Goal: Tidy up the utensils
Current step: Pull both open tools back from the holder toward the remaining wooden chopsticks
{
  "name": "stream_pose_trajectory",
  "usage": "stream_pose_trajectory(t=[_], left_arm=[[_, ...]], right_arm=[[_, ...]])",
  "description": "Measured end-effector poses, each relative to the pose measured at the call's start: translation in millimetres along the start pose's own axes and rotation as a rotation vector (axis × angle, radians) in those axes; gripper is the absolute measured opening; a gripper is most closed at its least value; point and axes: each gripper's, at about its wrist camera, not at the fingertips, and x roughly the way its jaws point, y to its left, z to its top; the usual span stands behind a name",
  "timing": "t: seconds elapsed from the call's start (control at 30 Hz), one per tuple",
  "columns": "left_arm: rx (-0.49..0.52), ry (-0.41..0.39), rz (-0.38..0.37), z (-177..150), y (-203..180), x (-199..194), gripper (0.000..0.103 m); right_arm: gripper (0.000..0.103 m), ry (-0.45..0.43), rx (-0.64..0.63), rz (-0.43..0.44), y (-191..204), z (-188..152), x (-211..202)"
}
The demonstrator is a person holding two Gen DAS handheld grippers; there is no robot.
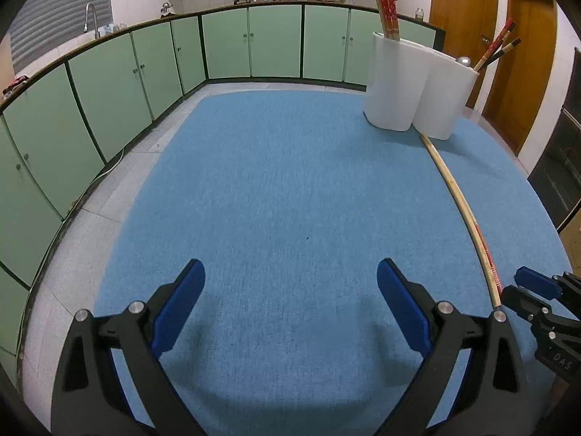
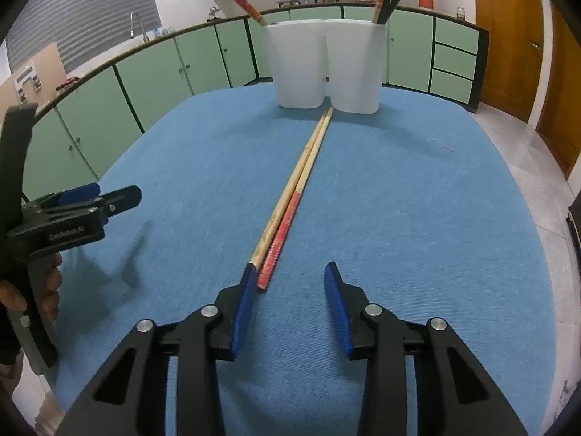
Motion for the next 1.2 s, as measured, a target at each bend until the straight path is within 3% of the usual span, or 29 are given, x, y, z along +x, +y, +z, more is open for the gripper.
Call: stream_pose_trajectory(t=[0.3,0.4,0.57,0.73,1.2], left_arm=[[-0.001,0.006,-0.004,2.5,-4.6,1.2,0.093],[0.002,0.003,-0.006,3.2,-7.8,0.5,0.093],[0.011,-0.001,-0.017,1.0,-11.8,-2.3,0.093],[0.024,0.001,-0.024,-0.7,-18.0,-2.5,0.093],[0.008,0.013,-0.016,-2.5,-9.5,1.5,0.093]], right_arm=[[0.036,0.003,-0.008,-0.025,-3.5,1.3,-0.2],[0.036,-0.004,0.018,-0.068,-15.5,2.3,-3.9],[0.036,-0.016,0.076,-0.019,-30.3,-0.1,-11.5],[0.036,-0.014,0.051,0.039,-20.7,-6.4,-12.7],[0.035,0.013,-0.037,0.004,4.8,2.0,3.2]])
